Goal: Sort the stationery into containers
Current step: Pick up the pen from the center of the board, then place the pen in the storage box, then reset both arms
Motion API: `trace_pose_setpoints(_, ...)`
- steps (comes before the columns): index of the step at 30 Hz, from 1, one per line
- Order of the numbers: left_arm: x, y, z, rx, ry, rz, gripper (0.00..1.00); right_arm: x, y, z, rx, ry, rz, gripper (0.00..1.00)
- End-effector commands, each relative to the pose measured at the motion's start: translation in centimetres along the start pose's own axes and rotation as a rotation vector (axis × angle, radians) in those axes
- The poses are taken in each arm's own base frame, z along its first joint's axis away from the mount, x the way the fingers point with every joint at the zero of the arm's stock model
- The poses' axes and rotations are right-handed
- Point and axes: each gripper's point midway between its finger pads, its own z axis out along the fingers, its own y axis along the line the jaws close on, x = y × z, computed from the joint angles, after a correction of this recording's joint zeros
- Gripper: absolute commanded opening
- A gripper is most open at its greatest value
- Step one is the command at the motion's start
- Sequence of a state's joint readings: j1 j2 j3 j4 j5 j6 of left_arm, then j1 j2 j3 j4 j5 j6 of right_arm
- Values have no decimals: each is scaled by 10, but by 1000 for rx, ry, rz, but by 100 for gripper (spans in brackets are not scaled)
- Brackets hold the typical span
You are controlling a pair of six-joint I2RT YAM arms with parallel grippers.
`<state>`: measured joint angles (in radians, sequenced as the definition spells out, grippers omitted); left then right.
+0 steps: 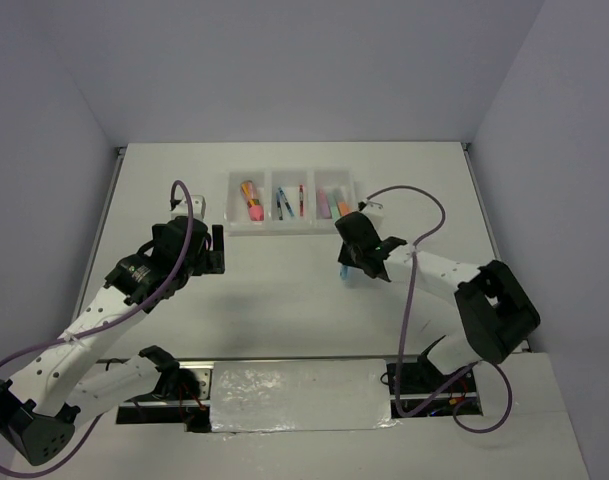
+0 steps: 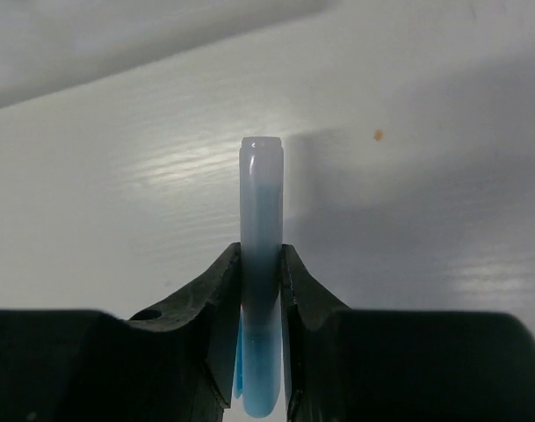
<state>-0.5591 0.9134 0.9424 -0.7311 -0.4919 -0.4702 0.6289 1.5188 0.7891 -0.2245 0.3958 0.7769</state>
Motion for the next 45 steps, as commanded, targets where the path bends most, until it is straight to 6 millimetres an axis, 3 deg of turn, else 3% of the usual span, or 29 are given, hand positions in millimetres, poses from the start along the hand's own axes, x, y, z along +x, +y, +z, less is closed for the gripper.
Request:
trace_pose_setpoints(1,-7,-3,1,14,-28,1,99,-82,67,-42,-293,-208,-120,15)
trace_pose_setpoints(2,-7,-3,2,14,-26,1,99,-88,65,-40,-271,-194,-161,15)
trace_pose_setpoints(3,-7,-2,2,8,-23,0,99,-107,76,-38,-266,-219,-231,15)
trace_pose_setpoints(5,-7,-1,1,2,-26,-2,99,-119,80,-28,-241,-203,-299,15)
trace_pose_setpoints(6,-7,0,1,-1,-26,-5,99,-146,89,-29,-245,-236,-297,16)
trace_pose_setpoints(8,-8,0,0,3,-32,-6,99,-144,84,1,-182,-164,-357,17)
trace_pose_setpoints(9,-8,0,0,4,-33,-7,99,-173,90,-1,-165,-210,-356,17)
trace_pose_setpoints(10,-8,1,1,-6,-30,-5,99,-172,88,19,-131,-179,-369,17)
trace_pose_setpoints(11,-7,1,1,-11,-26,-6,99,-174,87,25,-120,-159,-385,18)
trace_pose_setpoints(12,-7,1,2,-11,-24,-6,99,-197,93,22,-121,-197,-378,18)
trace_pose_setpoints(13,-7,2,2,-13,-22,-2,99,-203,94,26,-112,-197,-378,19)
trace_pose_setpoints(15,-7,0,3,-6,-20,0,99,-208,94,43,-91,-178,-395,32)
trace_pose_setpoints(18,-7,-1,3,0,-20,1,99,-214,98,46,-105,-167,-399,45)
trace_pose_setpoints(22,-8,0,2,-1,-26,-3,99,-208,102,48,-133,-154,-407,84)
trace_pose_setpoints(23,-8,1,2,-2,-29,-4,99,-210,103,45,-139,-155,-408,84)
trace_pose_setpoints(26,-12,19,3,-93,-39,-49,99,-202,95,28,-144,-129,-396,84)
trace_pose_setpoints(27,-17,33,1,-149,-49,-87,99,-213,96,-2,-177,-179,-376,84)
trace_pose_setpoints(28,-16,43,0,-192,-50,-122,99,-217,96,-16,-209,-220,-358,85)
trace_pose_setpoints(29,-18,51,-1,-214,-57,-146,99,-188,80,-17,-221,-173,-360,85)
trace_pose_setpoints(30,-24,63,-5,-235,-87,-188,99,-207,81,-62,-281,-277,-325,85)
trace_pose_setpoints(31,-26,68,-6,-242,-100,-206,99,-202,74,-76,-295,-297,-315,86)
trace_pose_setpoints(32,-28,74,-7,-255,-109,-224,99,-176,55,-74,-278,-260,-318,86)
trace_pose_setpoints(33,-29,85,-10,-280,-124,-252,99,-184,45,-112,-300,-336,-295,86)
trace_pose_setpoints(35,-32,95,-15,-310,-142,-276,99,-162,9,-120,-215,-317,-278,93)
trace_pose_setpoints(36,-32,96,-16,-312,-146,-281,99,-166,-3,-148,-215,-374,-256,100)
trace_pose_setpoints(37,-32,97,-17,-314,-150,-282,99,-150,-21,-150,-172,-339,-256,100)
trace_pose_setpoints(38,-34,98,-20,-314,-162,-288,99,-150,-34,-159,-139,-356,-244,100)
trace_pose_setpoints(42,-36,104,-33,-324,-207,-317,99,-130,-87,-212,-60,-380,-195,100)
trace_pose_setpoints(45,-37,109,-47,-319,-252,-340,99,-125,-110,-247,-69,-454,-143,100)
